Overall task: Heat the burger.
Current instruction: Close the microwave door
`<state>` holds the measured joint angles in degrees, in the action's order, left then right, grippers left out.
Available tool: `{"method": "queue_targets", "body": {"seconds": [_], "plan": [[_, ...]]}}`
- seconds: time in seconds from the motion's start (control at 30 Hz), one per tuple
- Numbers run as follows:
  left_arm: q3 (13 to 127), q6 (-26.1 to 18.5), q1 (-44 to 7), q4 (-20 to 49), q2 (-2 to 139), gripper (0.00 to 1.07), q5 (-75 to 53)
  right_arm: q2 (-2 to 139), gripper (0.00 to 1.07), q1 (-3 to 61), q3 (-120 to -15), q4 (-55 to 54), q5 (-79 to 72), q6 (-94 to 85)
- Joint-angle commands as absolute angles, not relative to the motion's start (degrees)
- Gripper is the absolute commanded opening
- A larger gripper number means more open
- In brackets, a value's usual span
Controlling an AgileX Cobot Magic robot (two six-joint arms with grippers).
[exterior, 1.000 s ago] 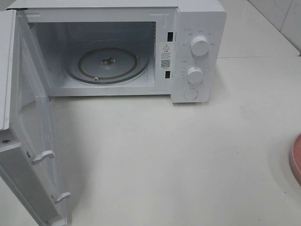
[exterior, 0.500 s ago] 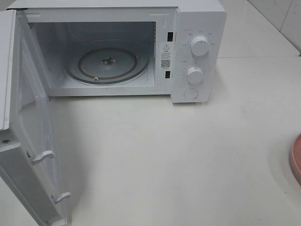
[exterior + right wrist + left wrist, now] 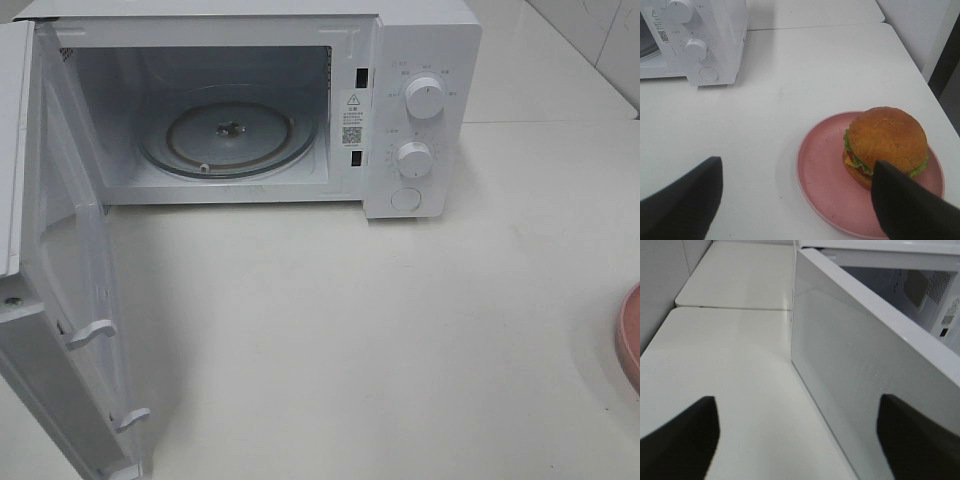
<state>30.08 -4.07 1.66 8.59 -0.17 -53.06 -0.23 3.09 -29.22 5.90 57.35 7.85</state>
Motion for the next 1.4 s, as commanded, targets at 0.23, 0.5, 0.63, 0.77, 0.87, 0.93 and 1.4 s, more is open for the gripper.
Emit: {"method": "queue_targets", "body": {"seconds": [0.23, 0.5, 0.63, 0.77, 0.87, 0.93, 1.4], "plan": [[30.54, -3.38, 1.72, 4.24, 6.99, 0.0, -42.23, -1.66, 0.76, 2.92, -29.34, 5.67, 57.18, 7.28], [26.01, -3.32, 1.72, -1.66, 15.99, 0.0, -24.64, -1.66, 0.76, 2.92, -29.34, 5.67, 57.18, 7.28], [22.0, -3.27, 1.72, -0.86, 19.19, 0.0, -15.07, -1.66, 0.76, 2.92, -29.34, 5.67, 57.18, 7.28], [17.13, -3.21, 1.72, 0.0, 23.43, 0.0, -2.58, -1.66, 0.76, 2.92, -29.34, 5.67, 57.18, 7.28], [11.92, -2.29, 1.72, 1.38, 29.39, 0.0, 11.63, -1.66, 0.76, 2.92, -29.34, 5.67, 57.18, 7.28], [11.12, -1.78, 1.72, 1.55, 30.71, 0.0, 14.04, -1.66, 0.76, 2.92, -29.34, 5.67, 57.18, 7.28], [9.63, 16.79, 1.72, -23.09, 55.98, 0.0, 38.73, -1.66, 0.76, 2.92, -29.34, 5.67, 57.18, 7.28]]}}
